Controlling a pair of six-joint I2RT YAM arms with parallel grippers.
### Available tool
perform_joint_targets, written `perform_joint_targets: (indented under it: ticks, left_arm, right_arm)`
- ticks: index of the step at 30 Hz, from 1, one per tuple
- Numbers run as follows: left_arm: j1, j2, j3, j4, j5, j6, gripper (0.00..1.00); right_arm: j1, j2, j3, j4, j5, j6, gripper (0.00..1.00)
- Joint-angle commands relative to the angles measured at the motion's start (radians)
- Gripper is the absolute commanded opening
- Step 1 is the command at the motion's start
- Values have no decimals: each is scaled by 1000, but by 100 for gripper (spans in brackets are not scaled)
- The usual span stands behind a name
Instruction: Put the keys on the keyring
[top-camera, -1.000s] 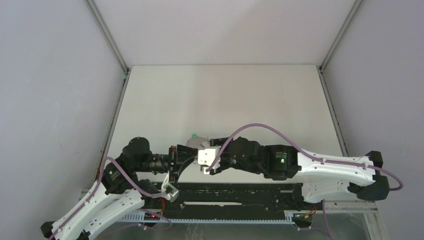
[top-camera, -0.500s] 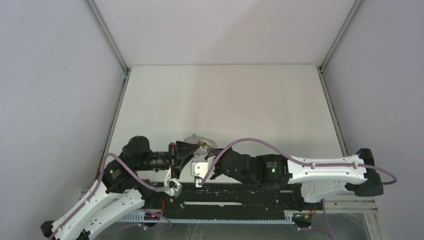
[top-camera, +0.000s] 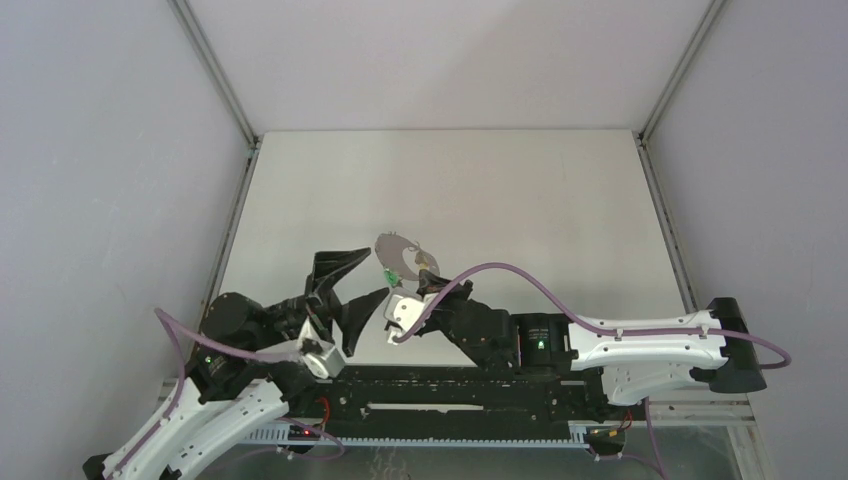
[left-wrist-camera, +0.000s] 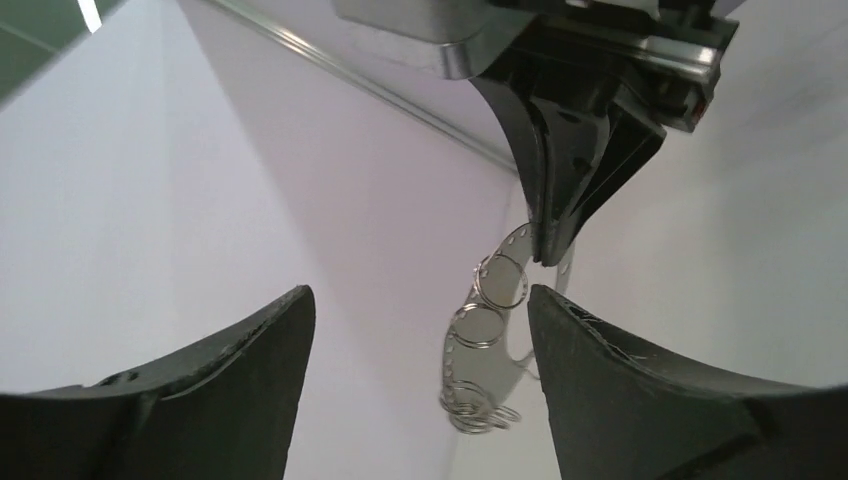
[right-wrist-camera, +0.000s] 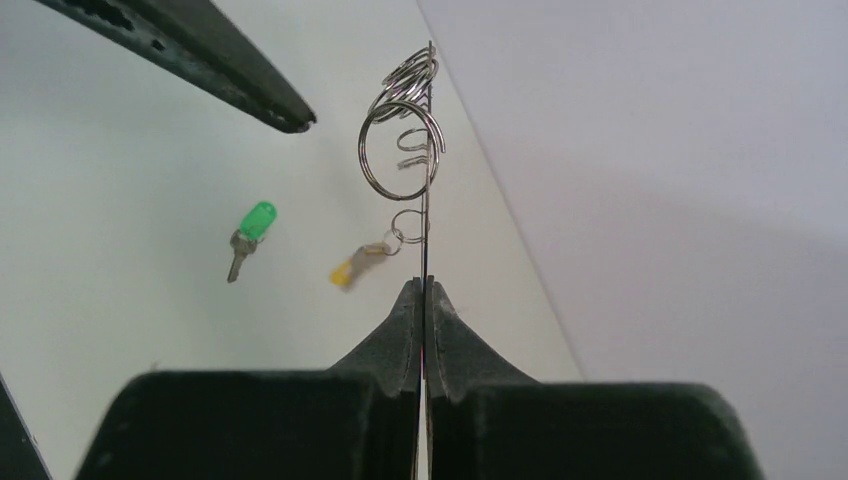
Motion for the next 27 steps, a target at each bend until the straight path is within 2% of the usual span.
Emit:
perform_joint_targets:
  ticks: [1, 4, 6, 8, 10, 12, 16, 20, 27]
  left_arm:
    - [-5, 17, 54, 24, -43, -456, 76]
    - [-5, -4, 12, 0, 11, -586, 58]
    - [-4, -34, -40, 8, 21, -586, 43]
    - [-3, -58, -77, 15, -2, -507, 39]
    - [-3, -79, -113, 49, -41, -327, 42]
    - [-4, -94, -163, 184, -126, -129, 46]
    - [-4, -82, -234, 366, -182, 97, 56]
    - [-4, -87, -286, 502, -182, 136, 62]
    - [-4, -118, -291, 504, -109, 100, 66]
  right_arm:
    - [-1, -11, 20, 105, 36, 64, 0]
    - [-19, -12, 61, 58, -3, 125, 0]
    - [-25, -15, 89, 0, -27, 151, 0]
    - [-28, -15, 104, -22, -37, 154, 0]
    - [-29, -16, 115, -41, -49, 156, 0]
    - [-31, -13, 125, -60, -66, 167, 0]
    - [-34, 1, 162, -121, -112, 208, 0]
    - [-34, 20, 190, -164, -130, 240, 0]
    - [-36, 42, 213, -194, -145, 257, 0]
